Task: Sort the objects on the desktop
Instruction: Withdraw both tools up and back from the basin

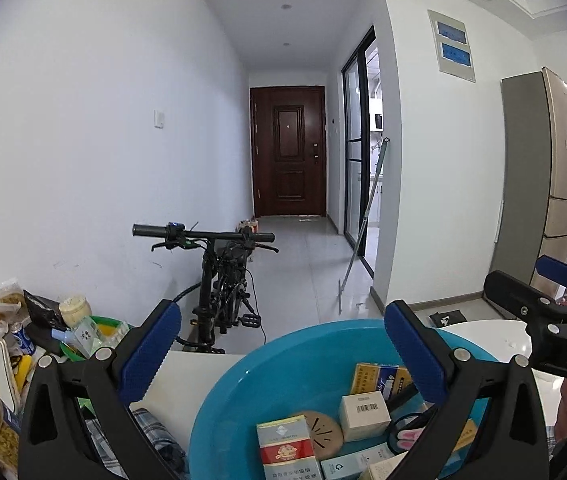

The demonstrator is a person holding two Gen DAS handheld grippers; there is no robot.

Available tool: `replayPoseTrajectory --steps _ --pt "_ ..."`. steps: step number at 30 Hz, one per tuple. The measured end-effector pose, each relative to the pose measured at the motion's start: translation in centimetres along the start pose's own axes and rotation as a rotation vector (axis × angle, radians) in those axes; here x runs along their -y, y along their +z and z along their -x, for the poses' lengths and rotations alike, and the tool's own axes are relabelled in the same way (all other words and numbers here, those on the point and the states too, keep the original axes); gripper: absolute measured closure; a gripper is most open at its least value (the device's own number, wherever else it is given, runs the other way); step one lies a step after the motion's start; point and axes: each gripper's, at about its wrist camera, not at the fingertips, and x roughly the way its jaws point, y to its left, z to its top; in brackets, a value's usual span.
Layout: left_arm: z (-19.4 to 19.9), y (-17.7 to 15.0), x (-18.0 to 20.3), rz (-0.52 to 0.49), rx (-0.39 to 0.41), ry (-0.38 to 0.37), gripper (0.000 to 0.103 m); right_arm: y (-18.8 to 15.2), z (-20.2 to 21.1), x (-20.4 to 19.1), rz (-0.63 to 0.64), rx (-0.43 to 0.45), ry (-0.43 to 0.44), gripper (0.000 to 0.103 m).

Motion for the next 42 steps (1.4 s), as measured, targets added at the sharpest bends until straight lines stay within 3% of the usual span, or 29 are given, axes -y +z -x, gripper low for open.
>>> replayPoseTrajectory --steps 7,22,42 --pt "0.1 0.2 -0.5 0.025 -0.014 -0.012 0.0 0.0 0.4 0.2 -0.003 0.002 0.002 0.0" --pt "3.9 1.1 0.3 0.004 0.016 -0.025 0.0 0.5 3.6 0.2 0.007 0.011 -0.009 0.0" --pt "14.3 1.4 0.5 0.011 0.076 -0.035 0.0 0.7 12.8 -1.9 0.029 0.066 0.001 0.0"
